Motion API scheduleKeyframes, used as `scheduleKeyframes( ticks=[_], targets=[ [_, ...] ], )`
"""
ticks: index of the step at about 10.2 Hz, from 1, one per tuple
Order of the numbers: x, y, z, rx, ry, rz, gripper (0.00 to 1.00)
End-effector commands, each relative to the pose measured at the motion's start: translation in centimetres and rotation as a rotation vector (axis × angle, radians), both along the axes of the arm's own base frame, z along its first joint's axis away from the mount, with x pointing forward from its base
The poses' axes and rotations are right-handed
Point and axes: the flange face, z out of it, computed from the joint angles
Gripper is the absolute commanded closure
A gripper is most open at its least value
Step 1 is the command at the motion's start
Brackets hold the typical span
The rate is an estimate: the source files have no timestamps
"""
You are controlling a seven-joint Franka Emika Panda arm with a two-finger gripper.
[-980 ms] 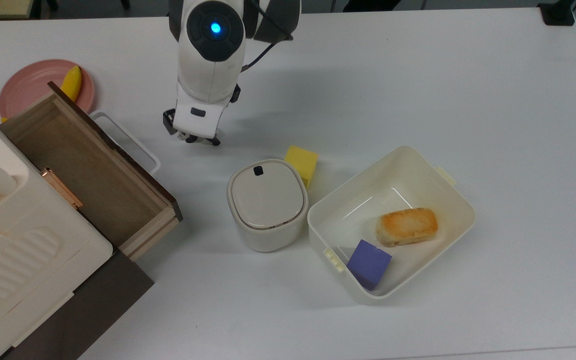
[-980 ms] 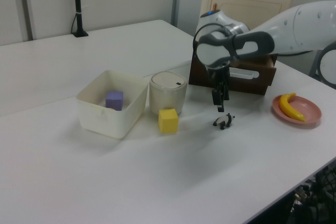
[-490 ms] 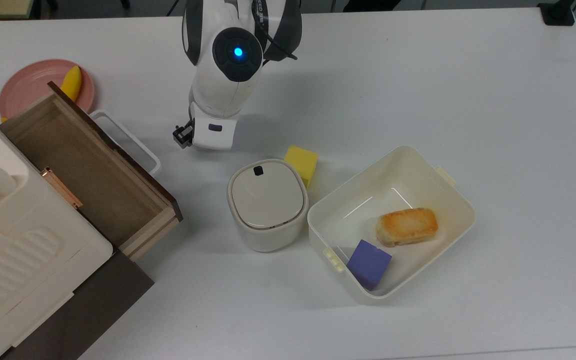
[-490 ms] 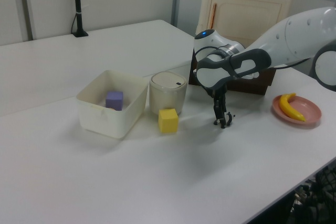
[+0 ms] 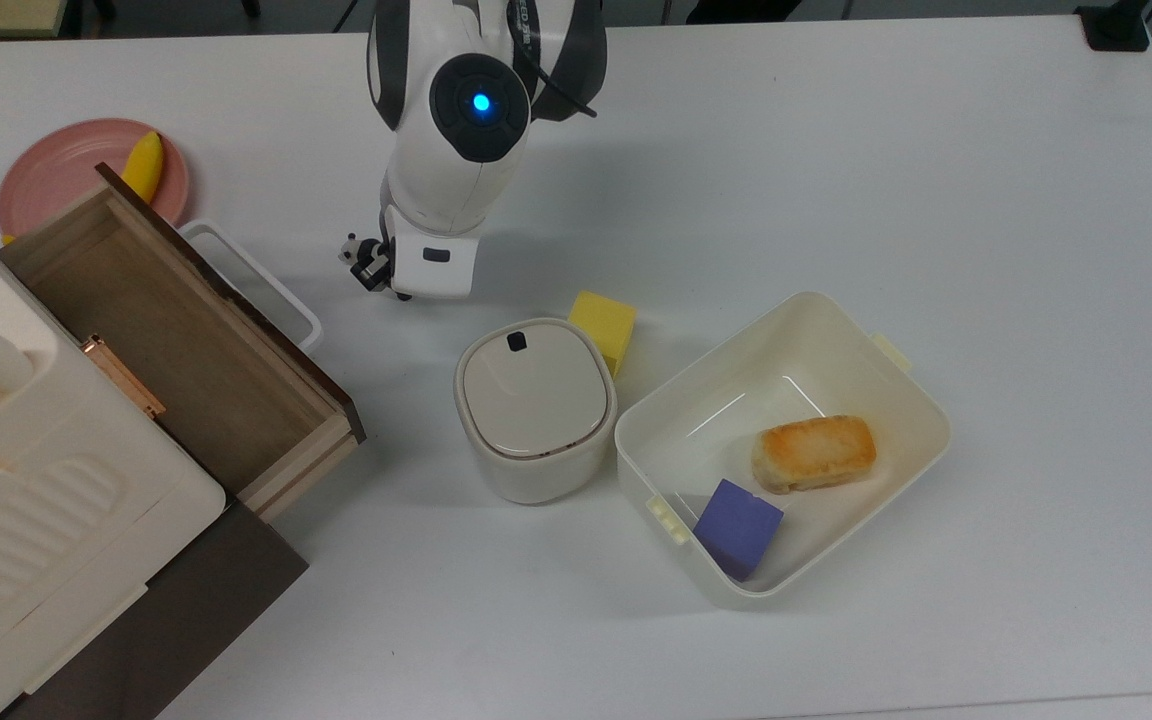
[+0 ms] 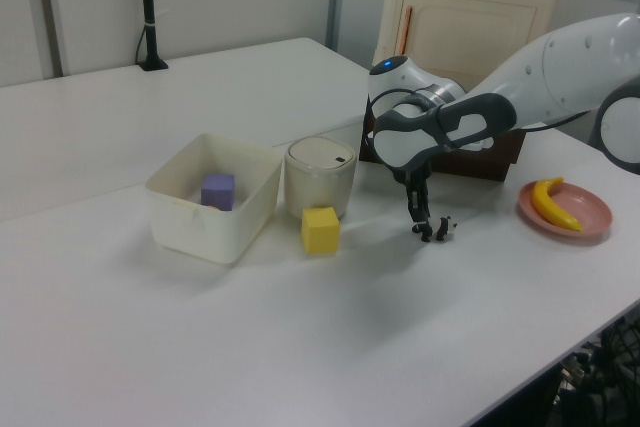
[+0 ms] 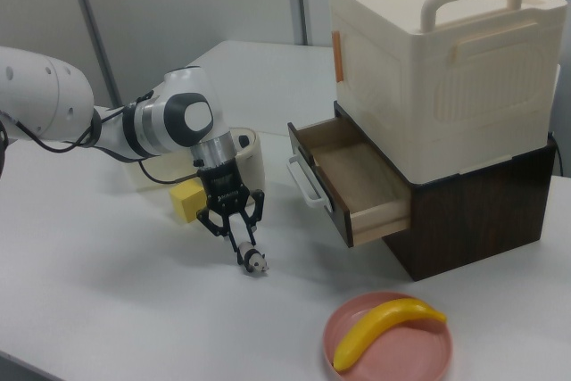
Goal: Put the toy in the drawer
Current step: 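Close the gripper on the panda toy and lift it, then carry the panda toy over the open wooden drawer and lower it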
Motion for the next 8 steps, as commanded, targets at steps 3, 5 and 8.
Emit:
scheduleKeyframes(
  ticks=[3, 5, 8],
  targets=[
    [1.3, 0.2, 9.0, 0.037, -0.099, -0.032, 0.95],
    [3.3, -0.2, 15.6, 0.104, -0.235, -0.084, 0.95],
    [5.1, -5.5, 21.1, 0.099, -0.457, -0.156, 0.95]
  ],
)
